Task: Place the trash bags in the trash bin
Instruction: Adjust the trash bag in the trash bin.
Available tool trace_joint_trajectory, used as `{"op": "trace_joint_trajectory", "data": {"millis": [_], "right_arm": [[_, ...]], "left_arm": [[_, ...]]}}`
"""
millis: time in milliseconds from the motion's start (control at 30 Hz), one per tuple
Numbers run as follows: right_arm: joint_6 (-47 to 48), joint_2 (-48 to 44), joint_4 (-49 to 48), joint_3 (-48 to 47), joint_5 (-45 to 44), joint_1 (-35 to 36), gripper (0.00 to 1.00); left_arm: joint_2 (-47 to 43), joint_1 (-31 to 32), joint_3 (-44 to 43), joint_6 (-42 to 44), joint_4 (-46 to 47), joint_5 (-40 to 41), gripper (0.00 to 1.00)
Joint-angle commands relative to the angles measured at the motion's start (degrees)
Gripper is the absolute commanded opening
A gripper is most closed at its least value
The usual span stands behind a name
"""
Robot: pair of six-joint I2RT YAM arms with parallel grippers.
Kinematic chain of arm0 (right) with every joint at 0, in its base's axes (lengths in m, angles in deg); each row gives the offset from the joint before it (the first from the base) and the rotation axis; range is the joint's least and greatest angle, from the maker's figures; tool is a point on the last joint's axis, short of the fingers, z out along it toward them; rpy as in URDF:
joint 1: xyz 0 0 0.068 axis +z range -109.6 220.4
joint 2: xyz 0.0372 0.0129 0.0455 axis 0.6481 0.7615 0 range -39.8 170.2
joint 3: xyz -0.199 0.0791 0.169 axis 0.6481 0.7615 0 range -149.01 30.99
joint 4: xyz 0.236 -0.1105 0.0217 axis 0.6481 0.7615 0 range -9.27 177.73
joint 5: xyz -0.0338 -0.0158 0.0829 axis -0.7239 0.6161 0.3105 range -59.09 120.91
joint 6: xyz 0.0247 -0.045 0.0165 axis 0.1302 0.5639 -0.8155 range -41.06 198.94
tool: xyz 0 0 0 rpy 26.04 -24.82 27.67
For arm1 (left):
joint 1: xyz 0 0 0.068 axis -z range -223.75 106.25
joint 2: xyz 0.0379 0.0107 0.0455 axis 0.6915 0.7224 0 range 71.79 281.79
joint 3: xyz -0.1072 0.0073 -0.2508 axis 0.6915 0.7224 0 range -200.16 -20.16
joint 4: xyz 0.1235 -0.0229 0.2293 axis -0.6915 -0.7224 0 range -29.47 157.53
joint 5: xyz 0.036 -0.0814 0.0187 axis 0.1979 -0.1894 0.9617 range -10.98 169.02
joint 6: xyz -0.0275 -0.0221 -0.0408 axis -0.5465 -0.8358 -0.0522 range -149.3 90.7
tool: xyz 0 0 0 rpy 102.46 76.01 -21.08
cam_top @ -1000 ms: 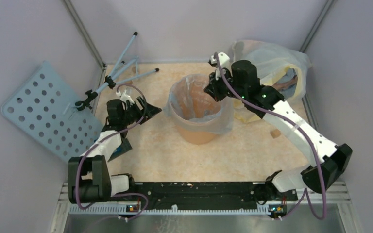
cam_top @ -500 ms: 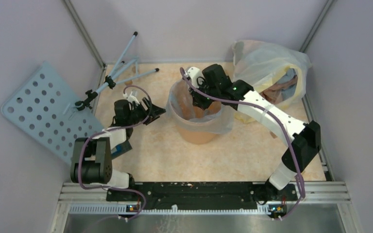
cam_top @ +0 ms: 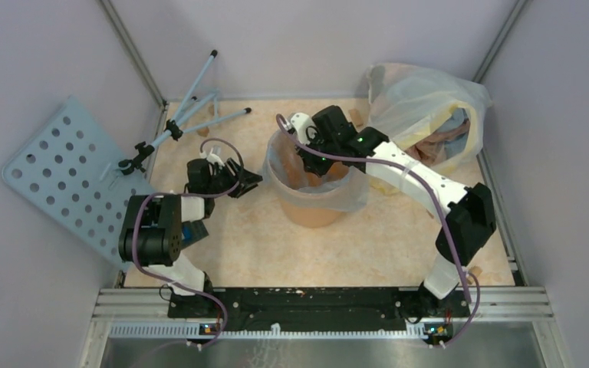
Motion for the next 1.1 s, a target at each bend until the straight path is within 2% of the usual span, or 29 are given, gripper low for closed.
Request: {"op": "trace_joint_trajectory", "data": {"millis": [0, 367, 433, 533, 567, 1067], "right_arm": [[2.03, 2.78, 1.43, -1.05, -1.01, 0.3, 0.0], [2.9, 6.88, 3.98, 0.02, -1.21, 0.3, 0.0], [2.82, 6.99, 3.57, 1.32, -1.6, 0.28, 0.0], [2.13, 7.3, 2.71, 3.11, -2.08, 0.29, 0.0], [1.59, 7.58, 2.33, 3.51, -2.18, 0.29, 0.0], [-1.86, 12.76, -1.6, 8.84, -2.19, 0.28, 0.0]], "left_arm": [[1.72, 0.8, -1.92, -0.97, 5.7, -1.44, 0.51], [6.15, 2.57, -3.88, -3.07, 9.34, -2.66, 0.4], [6.91, 2.56, -4.22, -3.08, 9.85, -2.85, 0.31], [7.66, 2.56, -4.9, -2.99, 10.0, -3.05, 0.02], [7.88, 2.56, -5.11, -3.06, 9.96, -3.25, 0.0], [8.17, 2.56, -5.61, -1.29, 8.32, -4.55, 0.0]]}}
